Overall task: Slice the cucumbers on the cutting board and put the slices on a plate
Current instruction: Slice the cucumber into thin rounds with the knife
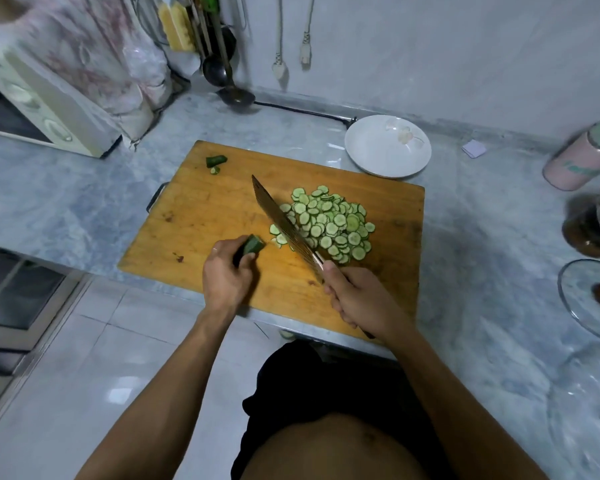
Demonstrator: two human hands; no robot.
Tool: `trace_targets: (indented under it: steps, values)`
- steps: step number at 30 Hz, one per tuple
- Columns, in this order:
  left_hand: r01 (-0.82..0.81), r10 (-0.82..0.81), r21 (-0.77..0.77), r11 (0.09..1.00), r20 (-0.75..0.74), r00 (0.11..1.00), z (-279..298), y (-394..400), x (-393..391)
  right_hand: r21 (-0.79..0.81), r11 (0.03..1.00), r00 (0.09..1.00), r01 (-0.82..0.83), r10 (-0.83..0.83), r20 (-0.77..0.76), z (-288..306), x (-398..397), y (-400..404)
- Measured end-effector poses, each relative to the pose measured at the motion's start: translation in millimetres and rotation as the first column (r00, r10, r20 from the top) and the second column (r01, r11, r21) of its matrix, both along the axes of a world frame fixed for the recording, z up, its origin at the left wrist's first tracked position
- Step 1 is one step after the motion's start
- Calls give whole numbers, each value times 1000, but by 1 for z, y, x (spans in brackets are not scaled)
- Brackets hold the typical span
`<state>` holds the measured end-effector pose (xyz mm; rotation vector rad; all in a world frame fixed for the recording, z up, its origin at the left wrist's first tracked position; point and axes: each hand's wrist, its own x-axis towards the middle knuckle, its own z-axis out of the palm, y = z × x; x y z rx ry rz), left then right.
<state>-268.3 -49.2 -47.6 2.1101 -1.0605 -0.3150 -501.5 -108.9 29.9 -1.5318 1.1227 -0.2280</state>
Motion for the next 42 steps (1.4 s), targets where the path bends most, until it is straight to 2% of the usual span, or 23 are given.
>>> trace_targets:
  steps: [5, 8, 14, 21, 26, 29, 32, 36, 42]
  values:
    - [-17, 16, 26, 1000, 42, 999, -8, 15, 12, 74, 997, 1000, -25, 26, -7, 0, 28, 2]
    - [-37, 36, 11, 999, 17, 999, -9, 13, 10, 180, 983, 1000, 17, -21, 21, -5, 45, 6]
    - [-70, 70, -10, 997, -27, 997, -8, 12, -1, 281, 952, 990, 124, -137, 25, -15, 38, -1]
    - [-14, 12, -31, 999, -89, 996, -5, -2, -19, 229, 945, 970, 235, -242, 5, -11, 13, -8]
    - [41, -42, -76, 996, -15, 999, -14, -10, -38, 44, 998, 998, 48, -45, -48, -1, 13, 4]
    - [34, -32, -47, 998, 51, 998, -15, -9, -40, -117, 992, 993, -45, 32, -114, 2, 12, 13]
    - [-2, 3, -4, 1000, 112, 994, -8, -11, -42, -199, 973, 981, -117, 83, -174, 6, 11, 25]
    - [-36, 21, 100, 994, 145, 989, -2, -14, -43, -243, 952, 966, -188, 133, -222, 11, 7, 32]
    - [-26, 6, 113, 993, 172, 985, 2, -15, -45, -219, 962, 968, -166, 116, -223, 11, 5, 35]
